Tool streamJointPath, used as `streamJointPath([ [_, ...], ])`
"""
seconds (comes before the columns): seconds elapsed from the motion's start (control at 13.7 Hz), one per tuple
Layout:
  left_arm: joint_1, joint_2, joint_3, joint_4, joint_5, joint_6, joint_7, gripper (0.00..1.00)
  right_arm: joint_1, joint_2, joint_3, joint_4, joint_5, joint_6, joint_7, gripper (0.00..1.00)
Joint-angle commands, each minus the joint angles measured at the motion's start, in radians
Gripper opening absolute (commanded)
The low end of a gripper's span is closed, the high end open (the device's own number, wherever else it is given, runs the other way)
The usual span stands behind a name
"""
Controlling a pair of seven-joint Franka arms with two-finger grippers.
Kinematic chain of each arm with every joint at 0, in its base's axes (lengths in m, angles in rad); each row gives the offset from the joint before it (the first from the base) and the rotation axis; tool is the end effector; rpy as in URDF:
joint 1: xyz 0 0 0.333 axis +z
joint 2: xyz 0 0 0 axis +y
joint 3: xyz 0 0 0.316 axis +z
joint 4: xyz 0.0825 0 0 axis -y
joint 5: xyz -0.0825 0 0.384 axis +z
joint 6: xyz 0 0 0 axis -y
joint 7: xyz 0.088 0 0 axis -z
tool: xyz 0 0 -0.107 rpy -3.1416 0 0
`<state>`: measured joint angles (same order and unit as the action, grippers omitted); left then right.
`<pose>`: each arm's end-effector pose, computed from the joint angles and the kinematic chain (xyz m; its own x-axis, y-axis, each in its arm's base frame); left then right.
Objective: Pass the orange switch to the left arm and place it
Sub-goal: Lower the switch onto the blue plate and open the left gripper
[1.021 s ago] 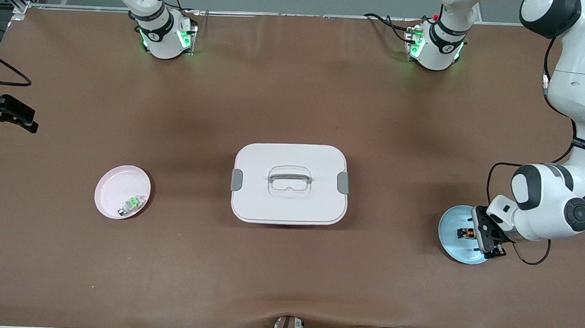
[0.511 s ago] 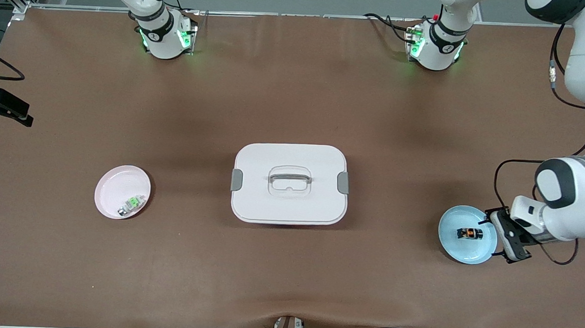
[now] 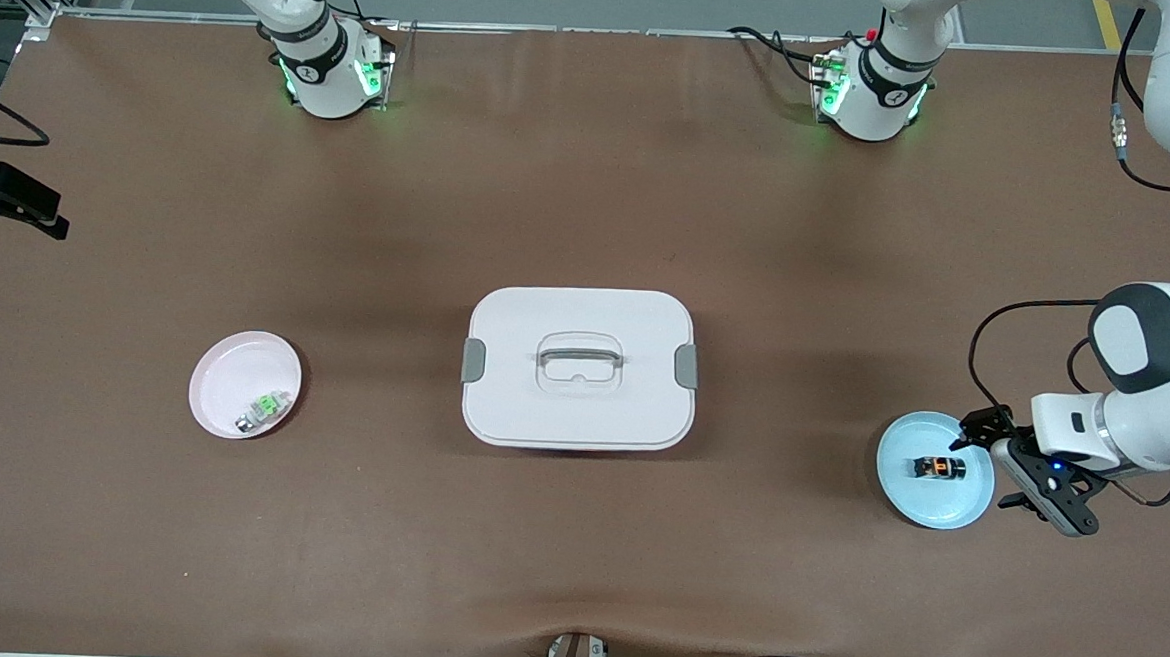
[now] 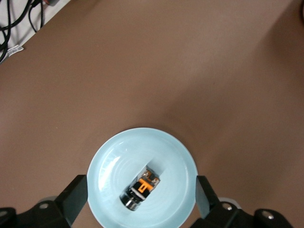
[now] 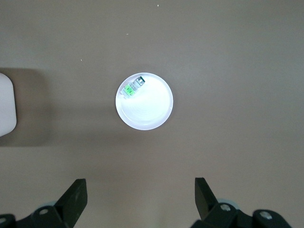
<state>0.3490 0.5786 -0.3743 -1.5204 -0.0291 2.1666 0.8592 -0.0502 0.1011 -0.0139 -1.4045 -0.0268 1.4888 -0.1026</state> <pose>0.7095 0.0249 0.3522 0.6822 -0.6934 0.2319 -0.7233 -0.6864 0.0755 0.5766 -0.0396 0.6380 0.9991 0.0363 -0.0196 0.0368 -0.9990 0.0263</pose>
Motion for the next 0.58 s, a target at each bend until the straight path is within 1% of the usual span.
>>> streamJointPath([
  [0.0,0.002,-0.083,-0.002,-0.024,-0.002,-0.062,-0.179,1.0,-0.014,-0.032,0.015,-0.025,0.025,-0.004,0.036,1.0],
  [0.07,0.002,-0.114,-0.002,-0.027,-0.002,-0.077,-0.247,1.0,-0.016,-0.034,0.014,-0.025,0.036,-0.005,0.049,1.0],
  [0.51,0.011,-0.268,0.002,-0.046,-0.002,-0.25,-0.63,1.0,-0.016,-0.044,0.014,-0.037,0.038,-0.01,0.05,1.0],
])
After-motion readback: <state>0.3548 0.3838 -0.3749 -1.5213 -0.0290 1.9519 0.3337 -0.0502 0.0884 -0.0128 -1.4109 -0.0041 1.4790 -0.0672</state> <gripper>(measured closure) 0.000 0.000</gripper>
